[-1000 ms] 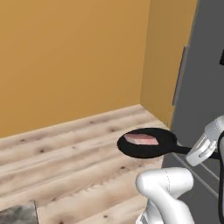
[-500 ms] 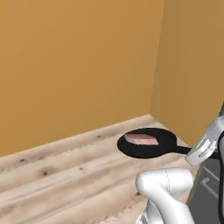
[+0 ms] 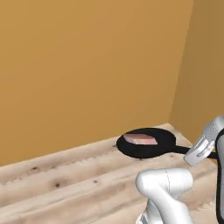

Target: Pick up the pan with the steak in it and place it on the dining table. Then place the steak on the plate.

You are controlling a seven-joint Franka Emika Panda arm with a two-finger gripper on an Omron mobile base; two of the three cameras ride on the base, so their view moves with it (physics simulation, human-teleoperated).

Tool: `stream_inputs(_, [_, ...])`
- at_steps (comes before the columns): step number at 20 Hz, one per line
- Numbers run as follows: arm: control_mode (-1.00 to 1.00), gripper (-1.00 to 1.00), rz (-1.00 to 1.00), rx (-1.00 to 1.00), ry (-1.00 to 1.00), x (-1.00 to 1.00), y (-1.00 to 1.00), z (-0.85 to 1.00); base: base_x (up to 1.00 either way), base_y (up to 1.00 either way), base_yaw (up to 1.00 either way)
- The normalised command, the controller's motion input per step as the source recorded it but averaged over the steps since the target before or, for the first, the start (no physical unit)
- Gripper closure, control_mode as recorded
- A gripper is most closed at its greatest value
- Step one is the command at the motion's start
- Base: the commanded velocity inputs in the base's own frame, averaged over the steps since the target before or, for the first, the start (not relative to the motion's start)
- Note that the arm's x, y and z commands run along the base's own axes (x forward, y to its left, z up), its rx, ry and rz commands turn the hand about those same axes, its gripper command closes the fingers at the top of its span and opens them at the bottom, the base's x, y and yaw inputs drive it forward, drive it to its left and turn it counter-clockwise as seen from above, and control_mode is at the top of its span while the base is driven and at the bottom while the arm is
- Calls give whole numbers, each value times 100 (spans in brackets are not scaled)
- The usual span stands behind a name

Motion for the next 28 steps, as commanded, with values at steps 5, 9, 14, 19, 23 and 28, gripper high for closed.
stream_inputs(5, [100,100,0,0,0,0,0,0,17,-1,40])
stream_inputs(9, [100,100,0,0,0,0,0,0,6,0,44])
stream_inputs(14, [100,100,0,0,0,0,0,0,4,0,45])
stream_inputs(19, [100,100,0,0,0,0,0,0,2,0,46])
stream_inputs(23, [100,100,0,0,0,0,0,0,2,0,46])
stream_inputs(28, [100,100,0,0,0,0,0,0,2,0,46])
